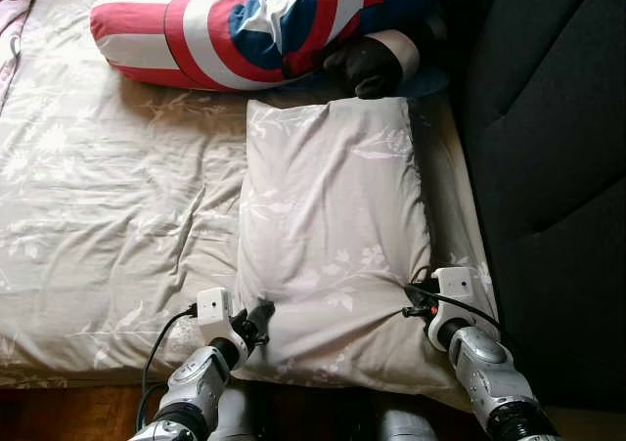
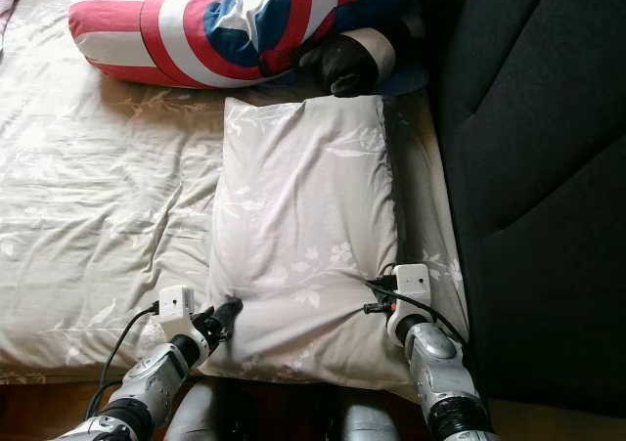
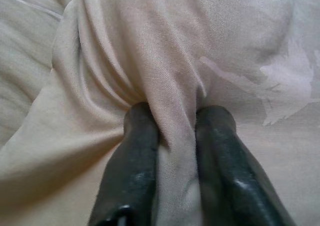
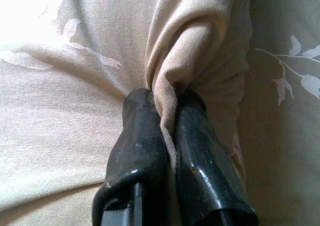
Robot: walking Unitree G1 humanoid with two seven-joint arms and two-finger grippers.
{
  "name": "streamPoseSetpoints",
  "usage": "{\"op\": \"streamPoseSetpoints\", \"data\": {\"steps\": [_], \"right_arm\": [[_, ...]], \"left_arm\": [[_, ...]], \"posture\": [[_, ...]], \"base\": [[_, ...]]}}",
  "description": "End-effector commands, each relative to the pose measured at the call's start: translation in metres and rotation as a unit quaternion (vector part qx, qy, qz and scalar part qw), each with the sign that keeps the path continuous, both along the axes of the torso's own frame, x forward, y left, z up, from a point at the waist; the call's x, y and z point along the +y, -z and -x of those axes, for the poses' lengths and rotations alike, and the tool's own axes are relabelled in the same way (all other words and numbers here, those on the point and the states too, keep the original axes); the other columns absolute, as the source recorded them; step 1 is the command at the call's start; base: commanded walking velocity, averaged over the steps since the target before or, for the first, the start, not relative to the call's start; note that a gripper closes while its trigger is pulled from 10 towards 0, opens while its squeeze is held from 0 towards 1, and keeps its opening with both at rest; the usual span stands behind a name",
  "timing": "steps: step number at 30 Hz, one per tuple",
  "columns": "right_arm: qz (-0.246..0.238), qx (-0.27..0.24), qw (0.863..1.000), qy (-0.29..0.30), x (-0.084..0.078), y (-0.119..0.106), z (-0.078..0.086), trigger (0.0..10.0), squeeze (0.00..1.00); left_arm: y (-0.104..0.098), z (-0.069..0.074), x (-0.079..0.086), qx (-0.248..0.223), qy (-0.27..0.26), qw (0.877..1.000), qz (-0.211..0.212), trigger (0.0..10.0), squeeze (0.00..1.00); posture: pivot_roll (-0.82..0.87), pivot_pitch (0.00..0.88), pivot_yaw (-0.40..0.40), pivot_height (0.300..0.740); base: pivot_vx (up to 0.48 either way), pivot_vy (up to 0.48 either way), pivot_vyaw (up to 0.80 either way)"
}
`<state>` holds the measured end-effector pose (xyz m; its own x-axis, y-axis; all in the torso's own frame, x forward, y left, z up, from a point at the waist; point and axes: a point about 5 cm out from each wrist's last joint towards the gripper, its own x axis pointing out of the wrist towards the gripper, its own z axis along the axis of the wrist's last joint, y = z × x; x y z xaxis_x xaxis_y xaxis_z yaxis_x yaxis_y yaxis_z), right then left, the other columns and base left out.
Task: Clean up the room
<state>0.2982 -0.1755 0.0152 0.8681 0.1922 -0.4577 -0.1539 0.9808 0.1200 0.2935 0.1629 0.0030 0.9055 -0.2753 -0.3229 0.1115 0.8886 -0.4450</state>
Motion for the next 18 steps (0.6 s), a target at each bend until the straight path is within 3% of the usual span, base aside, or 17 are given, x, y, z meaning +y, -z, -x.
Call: {"op": "streamPoseSetpoints", "data": {"steps": [1, 18], "right_arm": [[-0.005, 0.076, 0.997, 0.001, 0.0022, 0.0302, 0.0262, 0.0, 0.0], [-0.011, 0.075, 0.997, 0.006, 0.0069, 0.0328, 0.0264, 0.0, 0.0]], "left_arm": [[0.0153, 0.0149, 0.0017, 0.037, -0.003, 0.999, 0.008, 0.0, 0.0], [0.0156, 0.0155, -0.0003, 0.035, 0.002, 0.999, 0.011, 0.0, 0.0]], "posture": [[-0.14, 0.333, -0.038, 0.662], [-0.12, 0.314, -0.017, 0.662]], "base": [[0.0, 0.0, 0.0], [0.0, 0.0, 0.0]]}}
